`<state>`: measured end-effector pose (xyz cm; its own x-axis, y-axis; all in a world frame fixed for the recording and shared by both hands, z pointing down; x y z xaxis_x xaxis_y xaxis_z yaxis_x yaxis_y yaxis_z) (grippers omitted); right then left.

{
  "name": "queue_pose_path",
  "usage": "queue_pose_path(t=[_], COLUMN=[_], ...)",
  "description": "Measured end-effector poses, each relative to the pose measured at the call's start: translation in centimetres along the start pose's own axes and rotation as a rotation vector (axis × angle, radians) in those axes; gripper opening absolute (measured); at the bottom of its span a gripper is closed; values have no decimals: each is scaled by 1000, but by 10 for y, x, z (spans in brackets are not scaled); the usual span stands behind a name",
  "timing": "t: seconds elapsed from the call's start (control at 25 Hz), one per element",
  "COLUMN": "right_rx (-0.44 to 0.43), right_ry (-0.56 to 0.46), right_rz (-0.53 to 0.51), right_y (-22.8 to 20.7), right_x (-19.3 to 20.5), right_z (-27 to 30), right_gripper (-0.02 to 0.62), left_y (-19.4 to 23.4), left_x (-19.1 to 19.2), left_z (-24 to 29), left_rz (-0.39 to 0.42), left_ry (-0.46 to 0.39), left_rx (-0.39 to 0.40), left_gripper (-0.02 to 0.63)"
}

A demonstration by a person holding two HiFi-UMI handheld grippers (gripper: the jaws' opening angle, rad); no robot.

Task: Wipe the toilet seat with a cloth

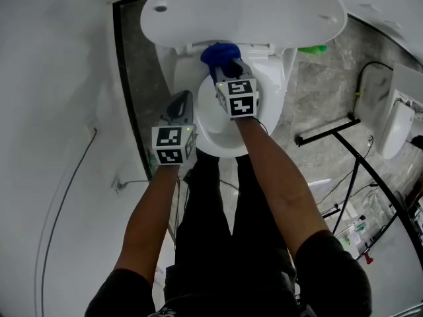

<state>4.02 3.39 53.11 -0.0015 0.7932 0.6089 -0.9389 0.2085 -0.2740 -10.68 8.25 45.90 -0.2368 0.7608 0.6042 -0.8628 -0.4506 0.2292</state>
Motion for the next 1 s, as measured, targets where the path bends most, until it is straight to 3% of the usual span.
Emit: queue_pose_path(t=[0.68,1.0], right_rx=[157,150], right_ry=[16,54], right_rz=[54,70], right_y=[-93,-116], right_x=[36,70], right_z=[-64,-95], right_gripper=[83,83], left_y=[-44,-59], left_x=[18,35], left_z=[7,0], left_rz=[59,83], left_ry=[28,52], left_rx=[19,22], left_gripper=[11,11])
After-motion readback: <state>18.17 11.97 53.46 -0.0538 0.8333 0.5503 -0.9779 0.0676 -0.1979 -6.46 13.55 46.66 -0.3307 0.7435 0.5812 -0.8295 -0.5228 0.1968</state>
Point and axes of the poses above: the fingertips, and each gripper's own axes: z forward along the fingers, y to its left, x out of its underside, the point moved 5 cm from there along -z, backward along the fingers, and after that the axes turned 4 degrees about -x, right-handed, at the moved point
